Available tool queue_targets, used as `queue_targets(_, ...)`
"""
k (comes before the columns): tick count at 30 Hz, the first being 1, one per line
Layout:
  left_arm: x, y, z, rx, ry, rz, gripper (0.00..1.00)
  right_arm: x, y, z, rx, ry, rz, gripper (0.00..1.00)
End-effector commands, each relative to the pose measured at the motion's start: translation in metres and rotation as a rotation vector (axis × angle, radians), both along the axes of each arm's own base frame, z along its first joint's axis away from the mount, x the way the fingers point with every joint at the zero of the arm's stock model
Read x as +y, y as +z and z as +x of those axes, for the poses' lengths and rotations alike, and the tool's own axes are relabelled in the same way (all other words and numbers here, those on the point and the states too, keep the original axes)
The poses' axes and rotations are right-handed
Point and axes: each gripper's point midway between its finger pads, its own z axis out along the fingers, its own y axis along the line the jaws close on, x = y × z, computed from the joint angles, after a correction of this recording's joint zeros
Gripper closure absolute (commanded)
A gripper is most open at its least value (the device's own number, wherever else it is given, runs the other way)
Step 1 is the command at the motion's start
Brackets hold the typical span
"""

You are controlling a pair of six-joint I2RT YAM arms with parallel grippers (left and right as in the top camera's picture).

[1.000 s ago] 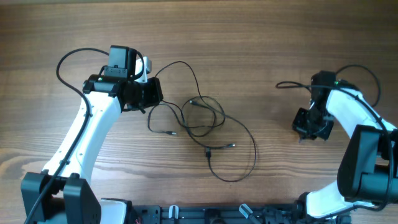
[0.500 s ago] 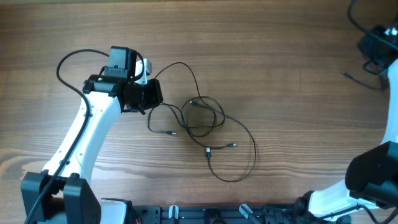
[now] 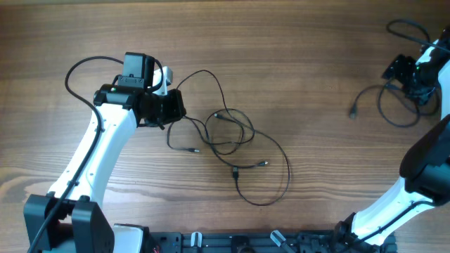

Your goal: Untangle cables

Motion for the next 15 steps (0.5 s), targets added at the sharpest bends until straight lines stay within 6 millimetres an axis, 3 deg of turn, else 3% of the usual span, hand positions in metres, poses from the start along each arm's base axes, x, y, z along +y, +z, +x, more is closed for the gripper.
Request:
queue_targets(1, -0.003, 0.001, -0.001, 0.004, -0.009, -0.015, 0.96, 0.016, -0.009, -0.008, 0.040, 0.038, 0.077, 0.14)
queue_targets(4, -0.003, 0.001, -0.001, 0.003, -0.009, -0.015, 0.96, 0.024, -0.012, -0.024, 0.103, 0.036, 0.111, 0.14)
queue_targets(6, -0.004, 0.002, 0.002, -0.010, -0.009, -0.017, 0.96, 0.043, -0.010, -0.029, 0.119, 0.057, 0.194, 0.13)
queue_targets(8, -0.011, 0.009, 0.014, -0.073, -0.023, -0.046, 0.96, 0.075, -0.006, -0.030, 0.119, 0.174, 0.276, 0.12)
queue_targets(11, -0.059, 0.040, 0.031, -0.229, -0.154, -0.214, 0.96, 0.121, -0.005, -0.031, 0.161, 0.335, 0.282, 0.11)
queue_targets(13, -0.121, 0.083, 0.036, -0.435, -0.342, -0.356, 0.96, 0.154, -0.004, -0.027, 0.165, 0.425, 0.286, 0.08)
queue_targets(14, -0.142, 0.093, 0.031, -0.492, -0.402, -0.374, 0.92, 0.169, -0.004, -0.026, 0.167, 0.464, 0.289, 0.08)
queue_targets(15, -0.153, 0.096, 0.027, -0.509, -0.431, -0.381, 0.74, 0.176, -0.004, -0.026, 0.170, 0.481, 0.288, 0.07)
